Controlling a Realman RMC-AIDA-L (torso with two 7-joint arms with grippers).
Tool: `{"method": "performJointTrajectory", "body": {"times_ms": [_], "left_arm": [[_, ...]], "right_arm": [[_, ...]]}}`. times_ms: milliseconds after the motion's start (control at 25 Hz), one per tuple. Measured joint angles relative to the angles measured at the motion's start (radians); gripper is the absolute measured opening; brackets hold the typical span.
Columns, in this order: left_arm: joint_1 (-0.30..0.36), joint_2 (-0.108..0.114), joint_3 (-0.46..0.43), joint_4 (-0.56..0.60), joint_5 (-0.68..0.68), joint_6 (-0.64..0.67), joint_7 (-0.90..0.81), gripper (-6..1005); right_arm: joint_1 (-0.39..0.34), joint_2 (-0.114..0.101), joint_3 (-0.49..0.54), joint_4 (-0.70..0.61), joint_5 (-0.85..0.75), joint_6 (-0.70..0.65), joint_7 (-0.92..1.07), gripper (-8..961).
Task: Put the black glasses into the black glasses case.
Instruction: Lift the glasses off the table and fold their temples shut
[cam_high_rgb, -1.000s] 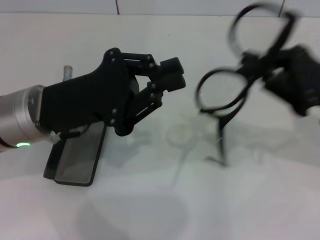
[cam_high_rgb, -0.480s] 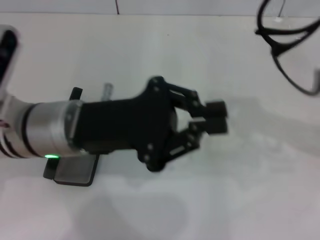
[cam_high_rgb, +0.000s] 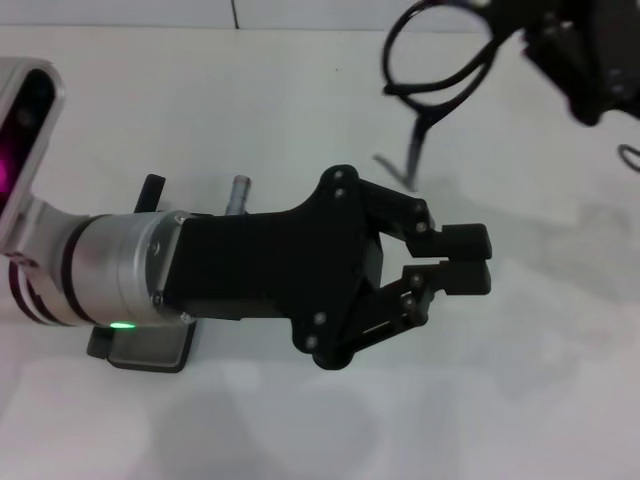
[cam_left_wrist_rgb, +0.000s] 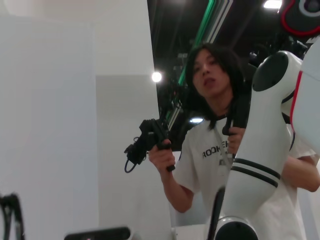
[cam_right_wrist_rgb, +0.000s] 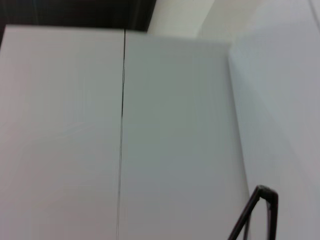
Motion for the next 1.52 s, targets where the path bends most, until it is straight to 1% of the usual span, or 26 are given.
{"method": "performJointTrajectory", "body": {"times_ms": [40,360,640,720,1080,1520], "left_arm": [[0.001,0.000,-0.002,-0.001,-0.001,0.003,0.002,142],[0.003,0.000,-0.005,-0.030,-0.051,0.004,0.011,142],[-0.001,0.004,-0.011,-0.081,-0.102,-0.027,0.018,142],[-0.005,0.004,-0.028,-0.107,-0.112,-0.052,0.019,142],[-0.008,0.004,-0.036,-0.127,-0.120,-0.117,0.014,142],[-0.020,0.004,-0.042,-0.127,-0.120,-0.172,0.002,141]], "right_arm": [[0.006,0.000,-0.032,0.000,-0.001,0.033,-0.016,87],[0.012,0.001,-0.124,-0.002,-0.002,0.119,-0.047,87],[0.026,0.002,-0.207,-0.011,0.002,0.187,-0.059,87],[0.035,0.002,-0.228,-0.011,0.003,0.202,-0.064,87],[0.063,0.002,-0.286,-0.016,-0.004,0.265,-0.067,87],[0.067,0.002,-0.354,-0.052,-0.006,0.327,-0.069,87]]}}
